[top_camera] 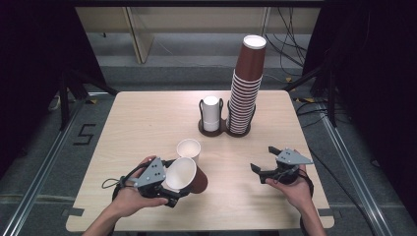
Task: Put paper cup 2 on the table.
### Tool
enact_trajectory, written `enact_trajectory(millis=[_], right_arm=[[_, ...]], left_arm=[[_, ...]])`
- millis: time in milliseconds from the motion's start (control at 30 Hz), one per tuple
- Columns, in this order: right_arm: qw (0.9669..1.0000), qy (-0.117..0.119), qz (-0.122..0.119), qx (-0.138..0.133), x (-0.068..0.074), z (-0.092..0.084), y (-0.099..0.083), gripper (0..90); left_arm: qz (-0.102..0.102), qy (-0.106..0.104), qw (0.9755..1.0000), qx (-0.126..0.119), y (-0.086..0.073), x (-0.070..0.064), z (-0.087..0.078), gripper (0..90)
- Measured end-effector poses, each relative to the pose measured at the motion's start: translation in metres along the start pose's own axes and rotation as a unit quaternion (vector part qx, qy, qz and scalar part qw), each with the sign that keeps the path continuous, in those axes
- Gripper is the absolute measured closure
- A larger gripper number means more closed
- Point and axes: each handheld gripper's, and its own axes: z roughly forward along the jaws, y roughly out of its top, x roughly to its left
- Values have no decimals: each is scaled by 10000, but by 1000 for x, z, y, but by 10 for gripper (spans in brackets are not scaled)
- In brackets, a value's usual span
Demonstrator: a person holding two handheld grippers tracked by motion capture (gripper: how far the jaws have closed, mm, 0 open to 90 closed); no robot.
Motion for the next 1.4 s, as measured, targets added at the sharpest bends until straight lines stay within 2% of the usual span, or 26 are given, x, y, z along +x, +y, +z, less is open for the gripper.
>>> enact_trajectory(millis=[67, 100, 167, 200, 267, 333, 367, 433, 467, 500, 533, 633, 700, 733, 800, 833, 867, 933, 967, 1100, 1133, 1233, 1267, 1300, 1367, 1400], right_arm=[[10000, -65, 66, 25, 0, 0, 0, 57], [9998, -158, -88, -90, -2, 1, 0, 57], [9998, -166, 59, 50, -1, 0, 0, 58], [9996, -288, 70, 10, -1, 0, -1, 58], [9994, -332, -27, 3, -3, 0, -1, 58], [9996, -275, 37, 3, -4, 2, -1, 58], [9997, -227, 70, 14, -3, 3, -1, 58], [9994, -340, 7, 8, -3, 3, 0, 58], [9994, -318, 129, 96, -1, 3, 0, 58], [9994, -339, 1, 17, -3, 4, 0, 58], [9996, -255, 107, 109, -2, 4, 1, 58], [9995, -323, 10, 67, -4, 5, 0, 57], [9995, -302, 69, 93, -4, 5, 0, 57], [9993, -265, 221, 111, -2, 4, -1, 57], [9992, -285, 257, 141, -1, 4, -1, 57], [9992, -289, 250, 138, -2, 4, -1, 57], [9993, -351, 89, 50, -4, 4, -1, 57], [9994, -293, 199, 50, -3, 4, -1, 57], [9995, -281, 137, 17, -5, 4, -1, 57], [9993, -326, 195, 73, -5, 3, -2, 56], [9991, -331, 238, 76, -5, 3, -2, 55], [9991, -339, 252, 97, -5, 2, -2, 52], [9988, -341, 335, 115, -4, 2, -2, 51], [9993, -355, 135, 45, -7, 3, -2, 51], [9993, -364, 105, 1, -7, 3, -1, 49], [9990, -329, 307, 80, -4, 2, -2, 49]], left_arm=[[16, 125, 9999, 101, -6, 3, -6, 106], [10, 145, 9998, 136, -8, 4, -8, 106], [-27, 265, 9995, 197, -14, 6, -14, 106], [-57, 303, 9993, 189, -17, 8, -16, 106], [-100, 426, 9986, 292, -22, 11, -22, 106], [-122, 511, 9981, 326, -28, 15, -28, 105], [-137, 583, 9976, 349, -30, 17, -30, 105], [-203, 689, 9965, 420, -35, 23, -37, 105], [-220, 748, 9959, 459, -37, 26, -39, 105], [-253, 798, 9952, 499, -39, 29, -41, 105], [-244, 835, 9947, 550, -41, 34, -43, 104], [-290, 975, 9924, 689, -45, 45, -44, 104], [-291, 1073, 9902, 844, -47, 53, -42, 103], [-290, 1130, 9887, 939, -48, 58, -41, 102], [-336, 1193, 9875, 972, -50, 67, -37, 101], [-465, 1197, 9876, 905, -52, 69, -33, 101], [-459, 1231, 9866, 963, -52, 73, -31, 101], [-441, 1233, 9856, 1073, -51, 79, -25, 100], [-512, 1264, 9855, 1006, -51, 79, -22, 100], [-412, 1283, 9838, 1184, -44, 87, -14, 99], [-475, 1239, 9848, 1121, -42, 88, -11, 98], [-377, 1225, 9845, 1199, -37, 92, -3, 96], [-357, 1241, 9830, 1305, -35, 92, -1, 94], [-334, 1236, 9834, 1284, -35, 93, 2, 94], [-284, 1216, 9820, 1414, -33, 96, 7, 92], [-318, 1225, 9829, 1335, -33, 96, 9, 90]])
